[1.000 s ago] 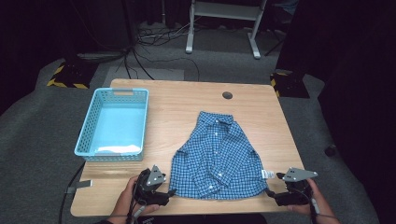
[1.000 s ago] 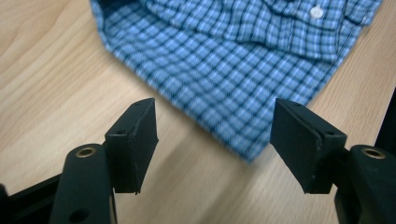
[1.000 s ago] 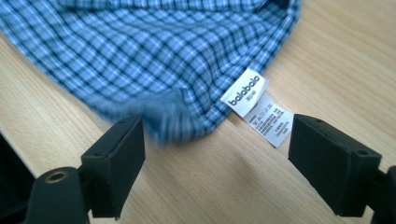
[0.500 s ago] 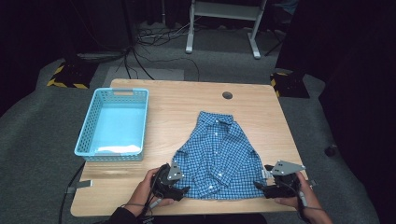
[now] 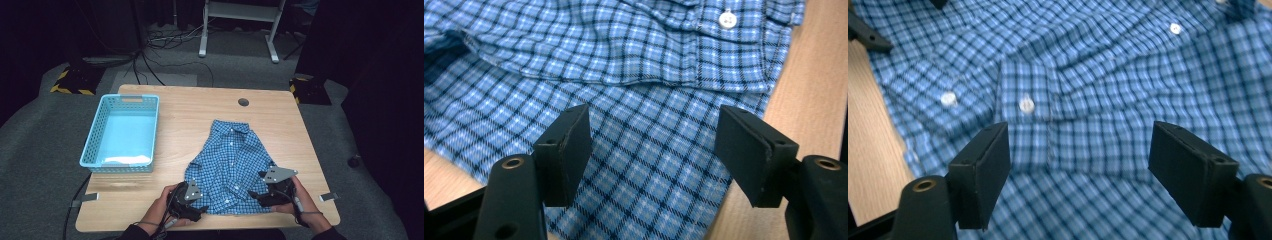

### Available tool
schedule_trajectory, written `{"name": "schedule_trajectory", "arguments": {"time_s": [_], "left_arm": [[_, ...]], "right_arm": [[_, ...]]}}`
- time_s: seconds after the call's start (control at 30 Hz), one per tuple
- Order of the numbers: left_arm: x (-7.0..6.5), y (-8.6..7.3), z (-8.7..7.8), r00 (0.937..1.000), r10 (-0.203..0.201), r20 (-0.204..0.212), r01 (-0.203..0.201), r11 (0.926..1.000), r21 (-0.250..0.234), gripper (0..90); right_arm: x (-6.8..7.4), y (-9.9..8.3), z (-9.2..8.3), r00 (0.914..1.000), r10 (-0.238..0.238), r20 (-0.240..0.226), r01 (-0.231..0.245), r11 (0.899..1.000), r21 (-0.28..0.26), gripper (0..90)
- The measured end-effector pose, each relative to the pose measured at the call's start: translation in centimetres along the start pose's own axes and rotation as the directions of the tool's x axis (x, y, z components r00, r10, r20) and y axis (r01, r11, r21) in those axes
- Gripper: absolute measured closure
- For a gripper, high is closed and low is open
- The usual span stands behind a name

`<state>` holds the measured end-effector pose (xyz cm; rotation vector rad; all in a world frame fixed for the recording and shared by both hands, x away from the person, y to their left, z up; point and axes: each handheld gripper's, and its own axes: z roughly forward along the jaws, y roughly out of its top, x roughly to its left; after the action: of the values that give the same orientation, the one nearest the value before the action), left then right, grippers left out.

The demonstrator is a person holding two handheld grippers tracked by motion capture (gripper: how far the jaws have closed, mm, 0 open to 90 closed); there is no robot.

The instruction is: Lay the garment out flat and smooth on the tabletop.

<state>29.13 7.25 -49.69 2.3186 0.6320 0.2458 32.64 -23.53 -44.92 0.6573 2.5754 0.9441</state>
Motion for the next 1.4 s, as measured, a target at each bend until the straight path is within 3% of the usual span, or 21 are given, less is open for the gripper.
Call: {"name": "schedule_trajectory", "arguments": {"time_s": [0.43,0.57,1.07,1.17,1.4], "left_arm": [[-0.4,0.0,0.1,1.0,0.0,0.003,0.0,1.0,-0.006,31.2],[-0.4,0.0,0.1,1.0,0.003,0.004,-0.003,1.0,-0.008,31.1],[-0.3,-0.4,0.1,0.9998,0.013,0.012,-0.013,0.9994,-0.033,31.0],[-0.2,-0.4,0.1,0.9997,0.017,0.015,-0.016,0.9992,-0.036,31.0],[-0.2,-0.5,0.1,0.9996,0.017,0.022,-0.016,0.9989,-0.043,31.0]], "right_arm": [[1.5,2.5,3.1,0.9978,-0.048,-0.046,0.048,0.999,0.013,25.3],[1.8,2.9,3.9,0.9965,-0.049,-0.067,0.05,0.998,0.024,31.7],[1.5,2.6,5.7,0.9966,-0.029,-0.078,0.034,0.998,0.062,33.8],[1.6,2.5,5.9,0.9962,-0.027,-0.083,0.033,0.997,0.071,38.3],[1.4,2.4,6.0,0.9948,-0.011,-0.101,0.019,0.997,0.079,59.3]]}}
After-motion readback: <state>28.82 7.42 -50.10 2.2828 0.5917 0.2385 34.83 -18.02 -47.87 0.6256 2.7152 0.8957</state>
